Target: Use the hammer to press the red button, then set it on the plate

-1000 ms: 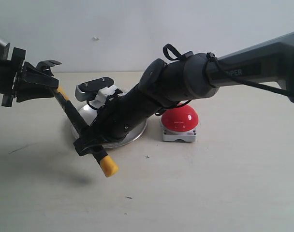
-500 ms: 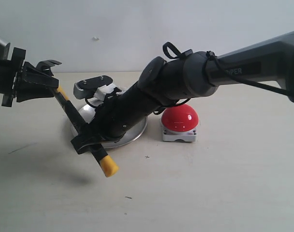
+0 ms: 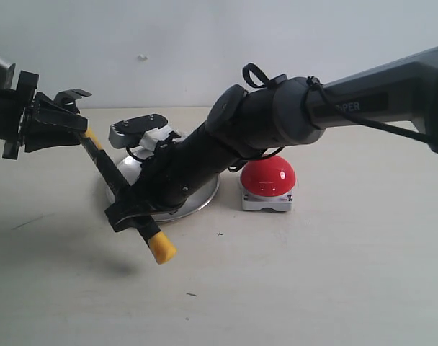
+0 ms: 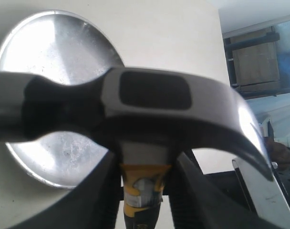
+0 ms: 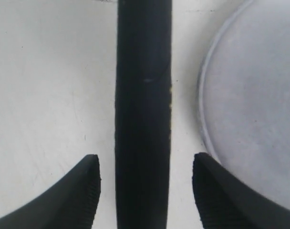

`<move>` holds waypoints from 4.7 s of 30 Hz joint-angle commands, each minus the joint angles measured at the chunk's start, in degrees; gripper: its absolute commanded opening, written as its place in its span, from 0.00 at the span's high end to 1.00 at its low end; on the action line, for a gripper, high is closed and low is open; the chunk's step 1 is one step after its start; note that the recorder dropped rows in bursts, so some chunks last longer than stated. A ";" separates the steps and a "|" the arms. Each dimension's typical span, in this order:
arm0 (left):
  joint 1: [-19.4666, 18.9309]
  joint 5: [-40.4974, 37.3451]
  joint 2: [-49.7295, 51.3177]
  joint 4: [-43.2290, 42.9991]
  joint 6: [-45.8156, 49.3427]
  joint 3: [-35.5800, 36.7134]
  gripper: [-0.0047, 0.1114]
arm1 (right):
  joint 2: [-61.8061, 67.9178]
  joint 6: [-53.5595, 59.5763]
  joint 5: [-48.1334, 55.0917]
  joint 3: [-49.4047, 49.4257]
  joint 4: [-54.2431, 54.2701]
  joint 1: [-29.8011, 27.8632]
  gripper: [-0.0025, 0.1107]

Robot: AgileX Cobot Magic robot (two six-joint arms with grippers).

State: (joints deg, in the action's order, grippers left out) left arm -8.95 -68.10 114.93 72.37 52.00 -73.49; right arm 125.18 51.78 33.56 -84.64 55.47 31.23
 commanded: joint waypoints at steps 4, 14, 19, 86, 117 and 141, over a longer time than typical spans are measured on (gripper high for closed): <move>0.37 -1.86 -0.51 3.45 0.40 -0.54 0.96 | 2.84 -0.62 3.20 -3.80 -0.10 0.12 0.51; 0.37 -1.86 -0.51 3.17 0.40 -0.54 0.96 | 2.84 -12.28 6.96 -6.91 -14.61 0.12 0.56; 0.37 -1.86 -0.51 3.29 0.40 -0.54 0.96 | 2.84 -15.79 7.42 -7.04 -17.84 0.12 0.55; -2.95 30.01 -47.64 27.57 37.37 44.86 0.96 | -45.78 -63.68 -7.58 27.15 -63.35 -3.73 0.98; -3.06 62.29 -105.15 27.57 24.04 73.49 0.96 | -82.63 -82.99 -14.52 55.84 -80.92 -3.73 0.98; -3.06 62.48 -105.11 27.57 24.04 73.49 0.96 | -67.39 -101.50 1.50 49.15 -98.01 -3.73 0.98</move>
State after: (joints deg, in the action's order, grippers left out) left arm -12.01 -5.79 10.09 99.55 76.28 0.01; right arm 55.59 -56.57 36.66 -31.75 -43.69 27.59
